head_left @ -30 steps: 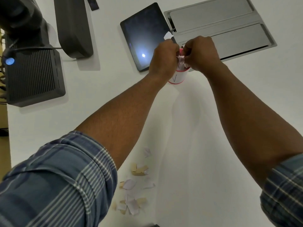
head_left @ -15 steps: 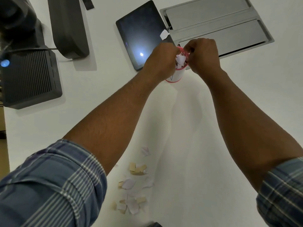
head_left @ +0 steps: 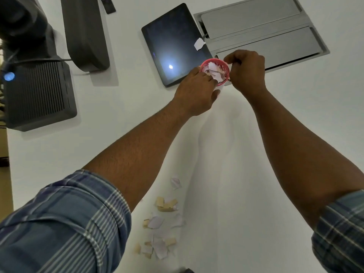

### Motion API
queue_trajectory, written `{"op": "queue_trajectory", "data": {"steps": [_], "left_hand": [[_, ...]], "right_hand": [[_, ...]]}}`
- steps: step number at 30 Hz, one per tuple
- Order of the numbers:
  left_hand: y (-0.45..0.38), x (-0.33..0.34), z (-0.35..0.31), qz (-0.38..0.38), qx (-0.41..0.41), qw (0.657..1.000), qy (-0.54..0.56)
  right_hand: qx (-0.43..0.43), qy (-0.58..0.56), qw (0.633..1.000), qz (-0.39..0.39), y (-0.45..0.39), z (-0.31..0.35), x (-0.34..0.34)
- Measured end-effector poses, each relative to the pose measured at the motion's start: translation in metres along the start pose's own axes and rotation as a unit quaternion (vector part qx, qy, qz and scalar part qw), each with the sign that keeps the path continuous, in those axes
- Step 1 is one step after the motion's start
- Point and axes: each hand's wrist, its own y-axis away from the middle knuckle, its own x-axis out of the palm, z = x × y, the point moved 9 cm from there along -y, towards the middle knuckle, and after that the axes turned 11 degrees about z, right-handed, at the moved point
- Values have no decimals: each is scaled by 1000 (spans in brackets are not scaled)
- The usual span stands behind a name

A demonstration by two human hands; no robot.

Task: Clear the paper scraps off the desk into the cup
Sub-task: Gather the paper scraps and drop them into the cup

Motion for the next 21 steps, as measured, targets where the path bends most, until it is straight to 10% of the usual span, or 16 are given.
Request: {"op": "queue_trajectory", "data": {"steps": [10,21], "left_hand": [[63,-12,30,-211,-41,976,40],[114,118,94,26,-173,983,54]], "right_hand": [[-60,62,994,62,-71,27,-1],[-10,63,991,121,-119,23,37]]}}
